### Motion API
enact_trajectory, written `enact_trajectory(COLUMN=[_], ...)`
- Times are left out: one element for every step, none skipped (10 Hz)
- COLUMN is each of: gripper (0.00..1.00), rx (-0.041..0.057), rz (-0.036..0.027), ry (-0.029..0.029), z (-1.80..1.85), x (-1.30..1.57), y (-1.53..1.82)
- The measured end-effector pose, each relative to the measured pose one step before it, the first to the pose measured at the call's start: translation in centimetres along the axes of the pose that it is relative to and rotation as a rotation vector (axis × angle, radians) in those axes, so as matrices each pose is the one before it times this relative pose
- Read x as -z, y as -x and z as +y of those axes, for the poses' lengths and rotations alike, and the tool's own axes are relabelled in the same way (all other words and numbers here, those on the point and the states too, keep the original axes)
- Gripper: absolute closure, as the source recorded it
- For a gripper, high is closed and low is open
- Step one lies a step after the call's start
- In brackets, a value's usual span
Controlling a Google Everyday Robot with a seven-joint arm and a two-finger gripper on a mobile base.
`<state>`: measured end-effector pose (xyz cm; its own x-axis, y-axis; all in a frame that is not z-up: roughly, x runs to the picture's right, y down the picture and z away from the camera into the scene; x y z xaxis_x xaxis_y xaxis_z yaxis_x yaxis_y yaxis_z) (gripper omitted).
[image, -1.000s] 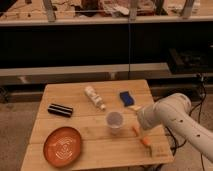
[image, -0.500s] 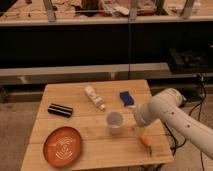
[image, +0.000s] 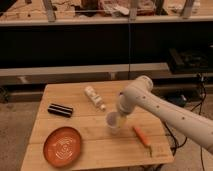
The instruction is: Place the ceramic cup in the ceramic bowl
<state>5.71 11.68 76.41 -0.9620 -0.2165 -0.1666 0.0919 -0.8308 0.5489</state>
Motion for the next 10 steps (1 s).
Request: enact_trajectory(gripper=[0.20, 0.20, 0.20, 0.20, 0.20, 0.20, 0.20, 0.20, 0.20, 0.20], rx=[-0.04256, -0.05274, -0.05653, -0.05855, -0.04447, -0.04587, -0.06147, -0.06023, -0.05795, -0.03766], rz=[-0.00885, -0.01304, -0.01521, -0.02166, -0.01635, -0.01359, -0.01653, -0.01119, -0.00029, 0.00390], ry=[-0.00820, -0.01151, -0.01201, -0.01407, -0.00796, -0.00291, 0.00844, 0.02524, 0.04382, 0.04111], z=[0.555, 0.495, 0.622, 0.683, 0.595, 0.643, 0.839, 0.668, 0.461, 0.252], x=[0.029, 0.147, 0.250, 0.384, 0.366, 0.419, 0.493, 0.270, 0.171, -0.036], y=[-0.282, -0.023, 0.393, 1.089, 1.136, 1.220, 1.362, 0.859, 0.207, -0.067])
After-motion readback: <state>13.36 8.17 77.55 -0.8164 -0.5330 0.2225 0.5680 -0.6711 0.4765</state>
